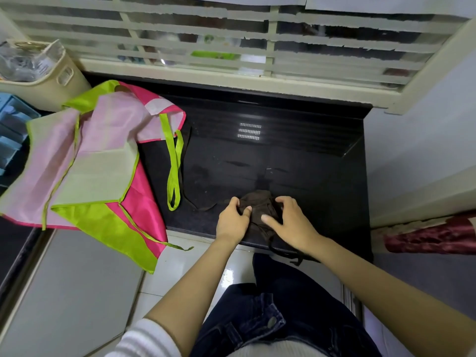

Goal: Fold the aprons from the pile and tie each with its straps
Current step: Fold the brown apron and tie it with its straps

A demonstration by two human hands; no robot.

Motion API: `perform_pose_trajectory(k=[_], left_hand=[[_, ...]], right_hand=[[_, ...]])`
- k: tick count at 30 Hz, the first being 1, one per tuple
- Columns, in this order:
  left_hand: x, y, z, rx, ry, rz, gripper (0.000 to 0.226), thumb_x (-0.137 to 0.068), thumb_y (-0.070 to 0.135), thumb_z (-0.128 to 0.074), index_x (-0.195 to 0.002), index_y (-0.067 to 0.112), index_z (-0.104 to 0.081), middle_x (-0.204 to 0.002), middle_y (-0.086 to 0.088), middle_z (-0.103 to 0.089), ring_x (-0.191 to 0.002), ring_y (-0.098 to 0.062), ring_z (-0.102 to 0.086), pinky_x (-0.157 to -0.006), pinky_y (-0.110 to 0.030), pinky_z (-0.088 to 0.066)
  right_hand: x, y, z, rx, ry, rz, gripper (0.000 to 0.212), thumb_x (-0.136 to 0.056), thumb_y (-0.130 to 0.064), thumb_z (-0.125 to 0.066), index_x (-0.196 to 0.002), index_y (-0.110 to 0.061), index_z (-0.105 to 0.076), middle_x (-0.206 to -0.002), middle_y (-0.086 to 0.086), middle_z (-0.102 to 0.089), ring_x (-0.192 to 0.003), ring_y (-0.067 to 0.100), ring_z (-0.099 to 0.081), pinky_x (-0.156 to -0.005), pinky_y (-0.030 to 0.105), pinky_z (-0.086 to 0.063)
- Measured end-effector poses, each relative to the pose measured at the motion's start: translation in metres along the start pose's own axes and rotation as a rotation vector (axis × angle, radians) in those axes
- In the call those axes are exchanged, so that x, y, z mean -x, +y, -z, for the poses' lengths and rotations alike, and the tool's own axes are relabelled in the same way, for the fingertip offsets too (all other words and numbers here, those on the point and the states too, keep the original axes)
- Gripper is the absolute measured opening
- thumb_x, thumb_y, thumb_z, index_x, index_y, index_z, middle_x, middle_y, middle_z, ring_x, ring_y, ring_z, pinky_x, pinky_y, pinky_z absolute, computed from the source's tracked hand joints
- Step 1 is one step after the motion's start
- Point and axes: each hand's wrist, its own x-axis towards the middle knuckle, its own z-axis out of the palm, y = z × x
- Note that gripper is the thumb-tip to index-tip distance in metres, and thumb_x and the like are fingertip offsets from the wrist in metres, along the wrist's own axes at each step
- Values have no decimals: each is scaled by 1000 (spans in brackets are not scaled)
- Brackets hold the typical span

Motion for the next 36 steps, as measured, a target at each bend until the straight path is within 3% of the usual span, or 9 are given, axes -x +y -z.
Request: perform_pose_trajectory(k=[2, 4, 7, 14, 20, 25, 29, 32, 36], left_hand=[[7, 1, -2, -73, 18, -28, 20, -96, 30, -51, -94, 13, -42, -76, 2, -51, -76, -22, -52, -63, -29, -36], [11, -1, -6, -118, 30, -34, 25, -96, 32, -51, -106, 11, -44, -97, -3, -47, -87, -24, -53, -70, -30, -40], [15, -4, -9, -27, 35, -7, 33, -94, 30, -56, -113, 7, -41, -116, -10, -38, -94, -24, -48, -81, -30, -42], [1, -3, -3, 36, -78, 191, 56, -86, 28, -67, -127, 1, -41, -130, -15, -48, -118, -26, -49, -92, -25, -38], [3, -1, -6, -17, -201, 211, 54, -85, 30, -68, -128, 7, -45, -131, -15, -49, -116, -28, -53, -101, -38, -43], [8, 4, -7, -60, -208, 148, 56, -87, 22, -67, -132, 3, -39, -131, -12, -50, -120, -25, -49, -91, -24, -39], [8, 17, -3, -21, -117, 67, 45, -83, 17, -71, -115, 8, -41, -116, -9, -53, -101, -18, -49, -78, -16, -35], [3, 33, 2, 11, -9, -26, 43, -81, 16, -73, -103, 15, -36, -102, -2, -51, -90, -14, -48, -68, -15, -32], [-7, 50, 8, -12, 57, -116, 42, -81, 15, -73, -109, 12, -41, -99, 0, -53, -89, -16, -50, -74, -20, -36]], right_hand=[[-13, -7, 2, -208, -57, -177, 67, -92, -43, -53, -137, -2, -26, -139, 12, -38, -124, 21, -43, -95, 23, -36], [-25, -11, 3, -244, -79, -241, 64, -93, -42, -51, -133, 1, -25, -138, 16, -40, -123, 23, -44, -91, 23, -35], [-35, -9, 0, -273, -59, -253, 65, -91, -40, -57, -128, 0, -22, -137, 18, -40, -124, 26, -44, -92, 26, -36], [-34, 3, -2, -151, -37, -189, 72, -88, -41, -62, -136, -2, -25, -132, 18, -50, -121, 28, -50, -93, 30, -40], [-33, 15, 7, -81, -231, -163, 61, -90, -42, -58, -134, -4, -39, -130, 14, -52, -118, 26, -52, -96, 31, -43], [-33, 19, 19, -42, -323, -106, 44, -92, -37, -56, -127, -10, -49, -123, 6, -54, -117, 21, -51, -95, 31, -45], [-32, 14, 36, -25, -256, 76, 35, -91, -26, -61, -124, -17, -52, -121, 1, -49, -116, 16, -51, -94, 23, -40], [-32, 7, 54, -31, -139, 150, 39, -89, -25, -63, -125, -16, -51, -112, -3, -45, -96, 10, -49, -82, 18, -36], [-41, 8, 78, -63, -144, 113, 38, -87, -26, -65, -122, -15, -54, -98, -2, -60, -79, 5, -53, -78, 19, -37]])
